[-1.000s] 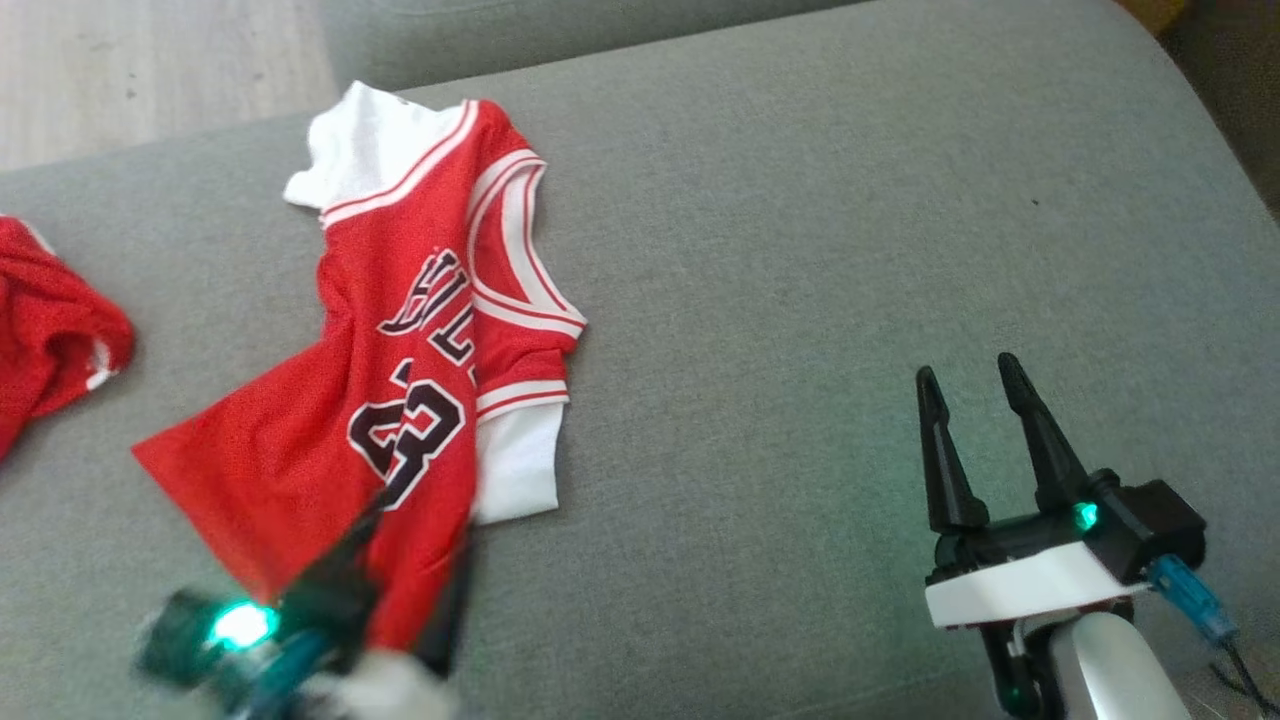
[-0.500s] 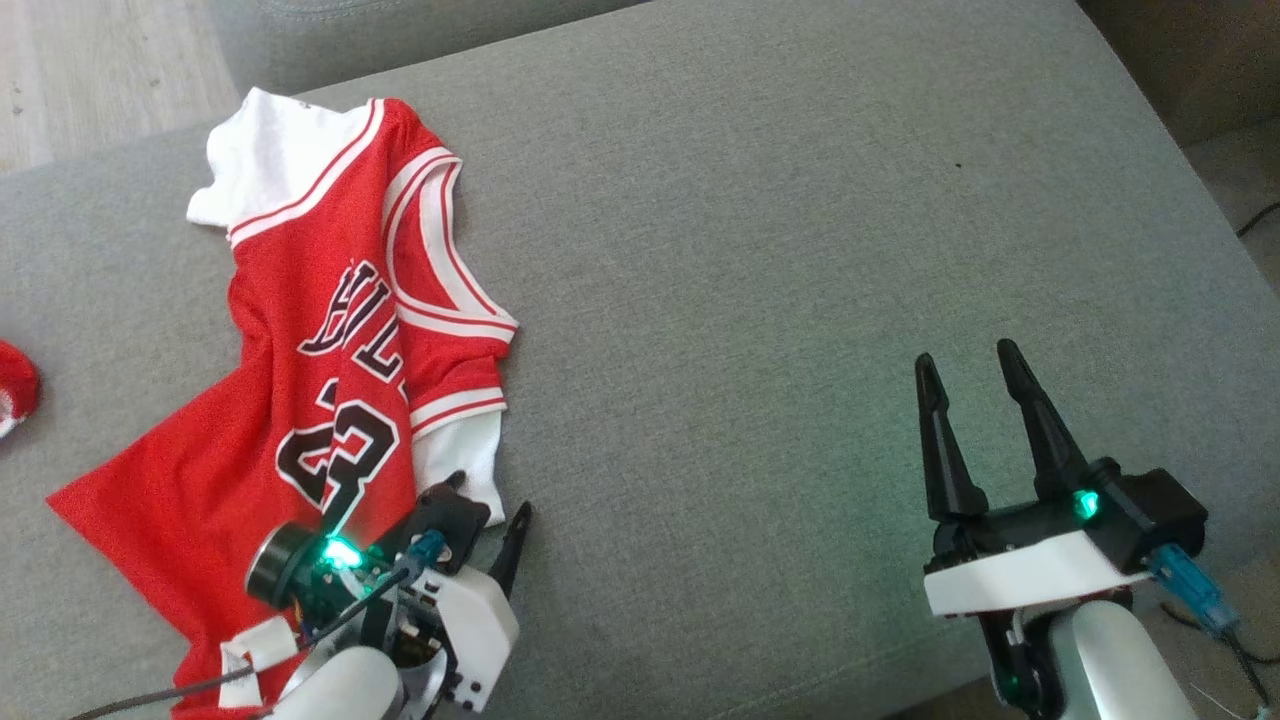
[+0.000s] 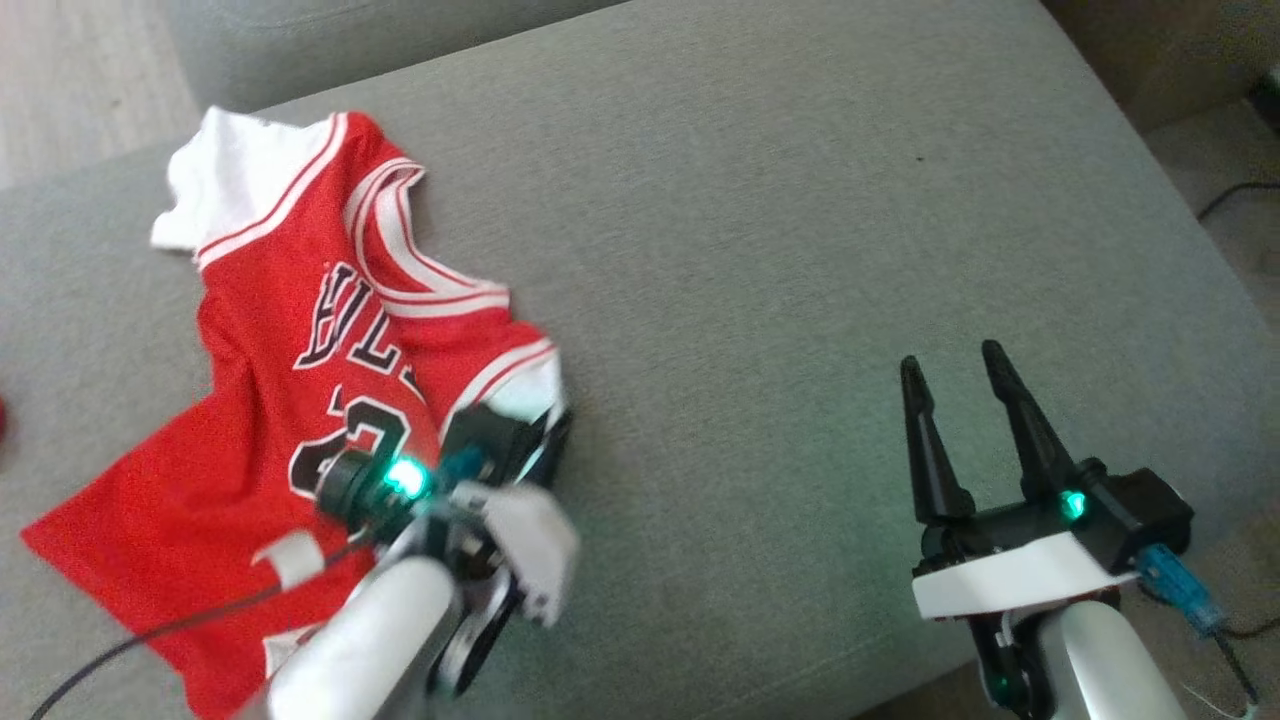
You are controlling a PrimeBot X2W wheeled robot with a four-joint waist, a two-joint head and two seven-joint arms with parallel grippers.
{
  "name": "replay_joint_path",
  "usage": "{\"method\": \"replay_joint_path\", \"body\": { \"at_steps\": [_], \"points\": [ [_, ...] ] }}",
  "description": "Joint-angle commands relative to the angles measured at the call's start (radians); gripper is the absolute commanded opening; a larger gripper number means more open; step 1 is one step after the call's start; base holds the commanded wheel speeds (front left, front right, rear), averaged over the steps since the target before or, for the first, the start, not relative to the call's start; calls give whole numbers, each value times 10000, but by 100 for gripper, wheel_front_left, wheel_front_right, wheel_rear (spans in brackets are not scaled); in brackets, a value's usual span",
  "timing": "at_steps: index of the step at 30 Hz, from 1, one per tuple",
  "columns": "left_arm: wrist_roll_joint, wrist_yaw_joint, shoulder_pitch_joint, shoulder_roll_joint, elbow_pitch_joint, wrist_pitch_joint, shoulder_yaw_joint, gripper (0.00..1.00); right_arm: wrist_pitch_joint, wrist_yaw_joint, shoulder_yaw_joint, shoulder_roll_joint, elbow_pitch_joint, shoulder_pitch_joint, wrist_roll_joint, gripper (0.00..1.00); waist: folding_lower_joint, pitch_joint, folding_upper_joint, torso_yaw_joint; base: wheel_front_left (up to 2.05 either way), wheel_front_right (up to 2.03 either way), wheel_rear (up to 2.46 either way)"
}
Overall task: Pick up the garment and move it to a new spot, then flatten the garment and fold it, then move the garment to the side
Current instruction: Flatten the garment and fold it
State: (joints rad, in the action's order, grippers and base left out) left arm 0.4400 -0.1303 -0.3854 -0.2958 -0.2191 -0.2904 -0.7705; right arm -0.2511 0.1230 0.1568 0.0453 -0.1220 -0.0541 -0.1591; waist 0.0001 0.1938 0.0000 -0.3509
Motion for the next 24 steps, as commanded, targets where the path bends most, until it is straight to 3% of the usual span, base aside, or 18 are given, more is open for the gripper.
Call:
{"method": "replay_joint_path", "body": {
  "at_steps": [1, 8, 13, 19, 23, 24],
  "points": [
    [134, 112, -737, 110, 321, 101, 444, 0, -107, 77, 272, 49, 273, -372, -89, 100, -1, -42, 0, -189, 0, 0, 0],
    [954, 484, -1730, 1595, -960, 473, 667, 0, -107, 77, 487, 49, 247, -444, -272, 100, -1, 83, 0, -1186, 0, 0, 0],
    [1895, 923, -1911, 2255, -1746, 555, 659, 0, -107, 77, 538, 49, 210, -373, -464, 100, -1, 248, 0, -1793, 0, 0, 0],
    [4277, 1314, -1823, 2446, -1080, 248, 657, 0, -107, 77, 503, 49, 249, -279, -537, 100, -1, 315, 0, -2033, 0, 0, 0],
    [6057, 1181, -1814, 2452, -478, 368, 478, 0, -107, 77, 477, 49, 253, -279, -491, 100, -1, 313, 0, -2025, 0, 0, 0],
    [5969, 1084, -1916, 2452, -579, 581, 411, 9, -107, 77, 476, 49, 253, -291, -481, 100, -1, 315, 0, -2007, 0, 0, 0]
  ]
}}
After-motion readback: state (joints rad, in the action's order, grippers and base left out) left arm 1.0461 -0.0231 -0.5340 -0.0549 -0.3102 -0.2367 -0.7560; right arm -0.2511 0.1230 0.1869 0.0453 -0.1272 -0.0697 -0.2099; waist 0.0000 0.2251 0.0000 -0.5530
